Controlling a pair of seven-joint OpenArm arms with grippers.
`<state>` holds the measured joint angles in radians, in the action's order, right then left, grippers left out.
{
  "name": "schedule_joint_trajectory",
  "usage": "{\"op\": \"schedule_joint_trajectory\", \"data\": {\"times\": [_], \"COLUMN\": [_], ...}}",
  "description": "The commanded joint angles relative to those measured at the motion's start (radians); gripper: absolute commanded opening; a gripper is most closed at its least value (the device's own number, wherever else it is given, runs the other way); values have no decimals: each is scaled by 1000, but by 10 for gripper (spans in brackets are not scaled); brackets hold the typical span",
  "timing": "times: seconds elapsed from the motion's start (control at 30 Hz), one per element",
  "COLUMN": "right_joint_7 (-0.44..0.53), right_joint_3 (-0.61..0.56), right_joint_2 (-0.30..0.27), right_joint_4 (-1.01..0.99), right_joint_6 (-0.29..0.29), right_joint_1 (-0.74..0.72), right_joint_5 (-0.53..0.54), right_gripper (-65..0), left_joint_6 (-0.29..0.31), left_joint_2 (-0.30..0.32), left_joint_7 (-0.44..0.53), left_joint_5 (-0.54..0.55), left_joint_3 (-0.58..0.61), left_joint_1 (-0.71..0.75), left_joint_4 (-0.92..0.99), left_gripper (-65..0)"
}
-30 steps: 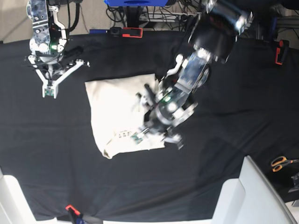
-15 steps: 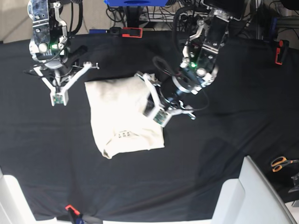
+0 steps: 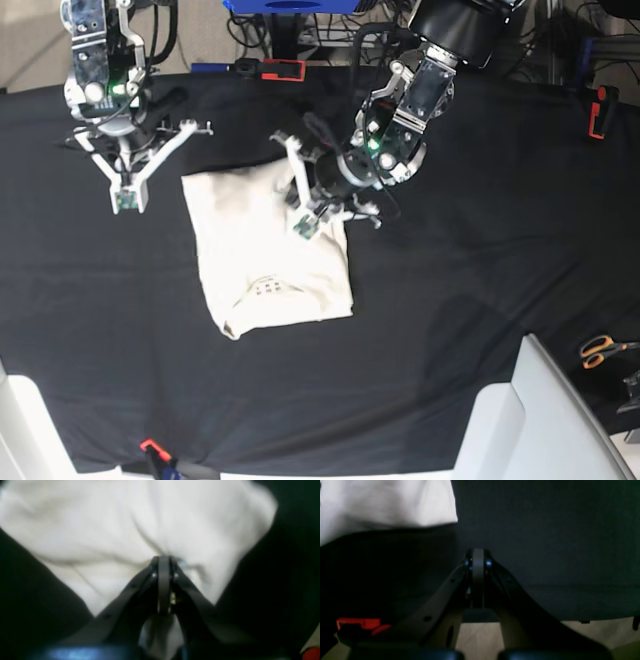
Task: Fold the T-shirt properly
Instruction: 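Tuck the shirt's corner edge under with the left gripper, then raise it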
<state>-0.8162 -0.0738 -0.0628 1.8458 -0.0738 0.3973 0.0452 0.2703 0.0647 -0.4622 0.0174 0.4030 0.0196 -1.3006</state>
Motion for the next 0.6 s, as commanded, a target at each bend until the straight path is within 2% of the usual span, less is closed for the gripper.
{"op": "schedule_joint_trajectory", "data": {"times": [0.0,0.2,0.33,0.57], "right_joint_7": [13,13,13,13], "right_joint_3": [4,4,-1,-5], "right_joint_2": [-6,-6,-4,1], "right_joint_4": [18,18,18,18], "right_joint_6": [-4,-4,-4,-4], "right_joint_1": [-7,-10,-14,-14], "right_joint_5": [-6,-6,-6,-6], "right_gripper": [-648,-648,-648,-648], "left_joint_6": [4,4,4,4], "left_joint_2": [-3,53,59,79], "left_joint_7": [15,15,15,4], "left_joint_5": [6,6,6,6], "left_joint_3": [0,0,0,-13], "left_joint_1": [-8,27,49,69], "left_joint_4": [-12,-20,-27,-156], "left_gripper": [-650,-650,-650,-650]}}
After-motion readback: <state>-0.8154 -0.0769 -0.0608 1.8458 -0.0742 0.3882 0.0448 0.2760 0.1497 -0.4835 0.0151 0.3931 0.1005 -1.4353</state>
